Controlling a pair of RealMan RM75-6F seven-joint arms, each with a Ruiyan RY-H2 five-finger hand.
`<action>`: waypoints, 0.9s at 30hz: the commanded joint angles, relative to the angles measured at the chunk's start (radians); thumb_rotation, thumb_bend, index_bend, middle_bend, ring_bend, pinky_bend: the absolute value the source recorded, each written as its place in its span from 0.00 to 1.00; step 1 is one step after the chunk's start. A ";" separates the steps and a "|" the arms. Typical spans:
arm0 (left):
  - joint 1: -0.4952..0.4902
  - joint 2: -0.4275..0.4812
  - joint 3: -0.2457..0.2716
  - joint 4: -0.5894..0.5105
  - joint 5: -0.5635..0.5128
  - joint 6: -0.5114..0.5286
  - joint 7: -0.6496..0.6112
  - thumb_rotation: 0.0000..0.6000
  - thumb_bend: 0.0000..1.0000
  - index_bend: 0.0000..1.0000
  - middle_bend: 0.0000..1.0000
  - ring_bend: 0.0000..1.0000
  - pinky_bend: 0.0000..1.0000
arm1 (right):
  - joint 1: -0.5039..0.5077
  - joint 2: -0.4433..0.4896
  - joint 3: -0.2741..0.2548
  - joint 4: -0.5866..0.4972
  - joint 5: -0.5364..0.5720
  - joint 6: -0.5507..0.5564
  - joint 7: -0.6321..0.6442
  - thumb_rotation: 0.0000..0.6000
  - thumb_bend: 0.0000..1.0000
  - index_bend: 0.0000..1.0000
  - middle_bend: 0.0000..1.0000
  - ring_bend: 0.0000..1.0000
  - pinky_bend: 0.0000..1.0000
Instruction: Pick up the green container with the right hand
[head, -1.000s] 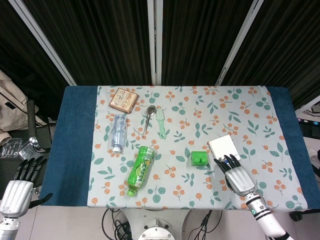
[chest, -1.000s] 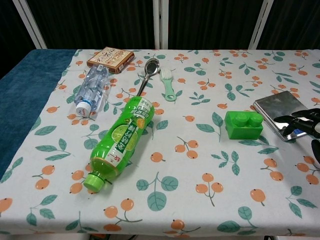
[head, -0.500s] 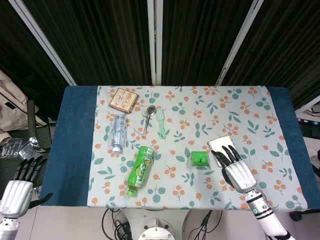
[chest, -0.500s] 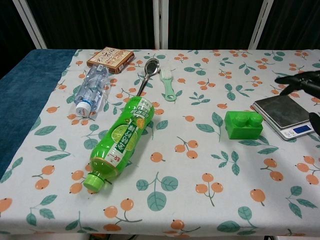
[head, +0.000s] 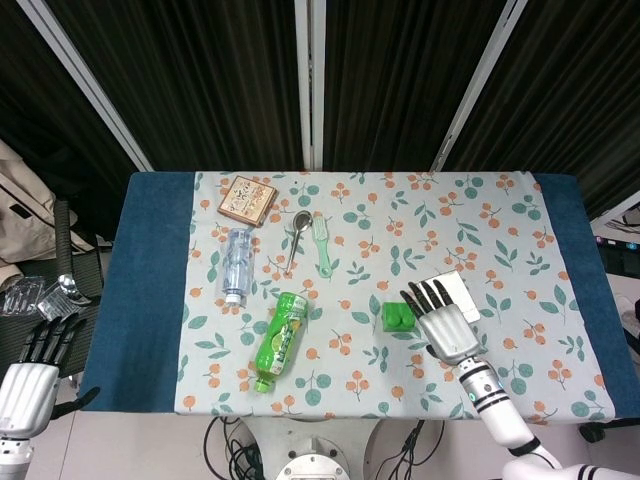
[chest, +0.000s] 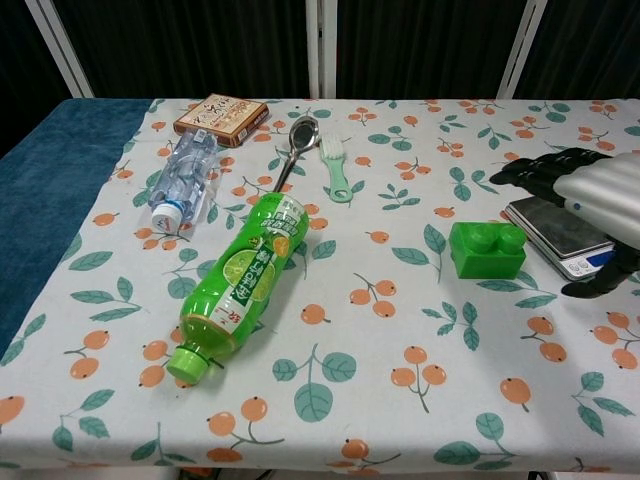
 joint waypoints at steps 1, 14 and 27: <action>0.001 -0.001 0.000 0.005 -0.002 0.001 -0.005 1.00 0.05 0.03 0.03 0.00 0.00 | 0.068 -0.072 0.047 -0.008 0.116 -0.055 -0.104 1.00 0.03 0.00 0.02 0.00 0.00; 0.007 0.005 -0.003 0.015 -0.010 0.006 -0.026 1.00 0.05 0.03 0.03 0.00 0.00 | 0.160 -0.180 0.059 0.050 0.302 -0.025 -0.246 1.00 0.07 0.00 0.30 0.00 0.00; 0.010 0.005 -0.003 0.015 -0.009 0.009 -0.025 1.00 0.05 0.03 0.03 0.00 0.00 | 0.151 -0.188 0.021 0.093 0.177 0.089 -0.120 1.00 0.23 0.52 0.51 0.13 0.00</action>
